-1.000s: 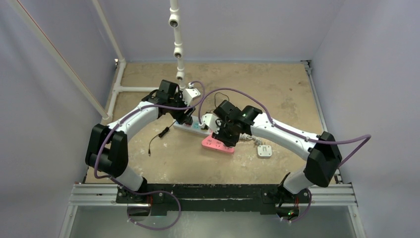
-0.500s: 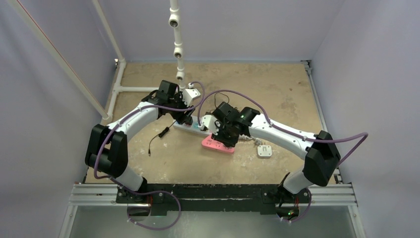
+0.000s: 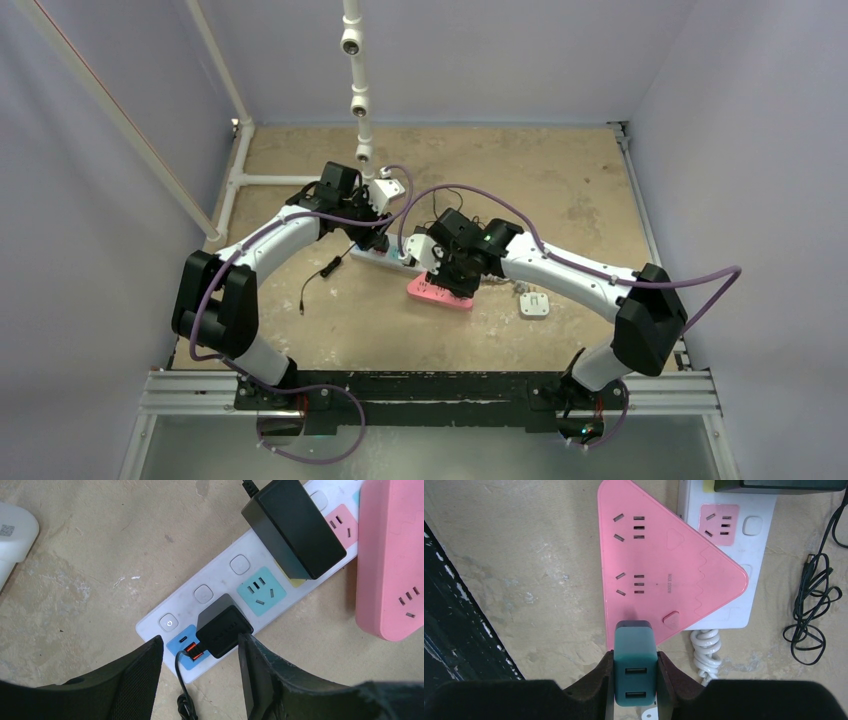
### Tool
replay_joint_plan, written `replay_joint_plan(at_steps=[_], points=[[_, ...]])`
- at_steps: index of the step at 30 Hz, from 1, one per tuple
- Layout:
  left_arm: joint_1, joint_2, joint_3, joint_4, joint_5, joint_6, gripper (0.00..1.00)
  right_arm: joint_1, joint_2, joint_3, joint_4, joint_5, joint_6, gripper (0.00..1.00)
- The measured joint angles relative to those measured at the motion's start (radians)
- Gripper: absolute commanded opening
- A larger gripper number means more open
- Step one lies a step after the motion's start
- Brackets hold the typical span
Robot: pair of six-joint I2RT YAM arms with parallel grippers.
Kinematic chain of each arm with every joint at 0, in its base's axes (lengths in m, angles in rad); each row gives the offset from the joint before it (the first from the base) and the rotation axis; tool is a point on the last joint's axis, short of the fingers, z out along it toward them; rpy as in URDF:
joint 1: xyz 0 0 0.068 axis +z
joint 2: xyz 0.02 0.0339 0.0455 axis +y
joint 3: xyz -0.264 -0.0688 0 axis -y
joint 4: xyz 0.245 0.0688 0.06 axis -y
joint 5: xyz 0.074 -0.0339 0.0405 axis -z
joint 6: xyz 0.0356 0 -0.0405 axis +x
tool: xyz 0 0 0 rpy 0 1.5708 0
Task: Insert the plug
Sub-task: Insert the plug into the socket.
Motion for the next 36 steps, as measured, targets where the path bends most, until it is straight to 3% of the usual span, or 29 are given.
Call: replay_joint_plan(at_steps=[29,36], points=[[0.001,0.0,-0.002,-0.001,0.008,0.0,0.53,0.027,-0.01,-0.053,0.062,0.045,0.004,0.0],[0.001,-0.016,-0.002,-0.021,0.007,0.002,0.66,0.099,-0.024,-0.113,0.121,0.071,0.056,0.0]])
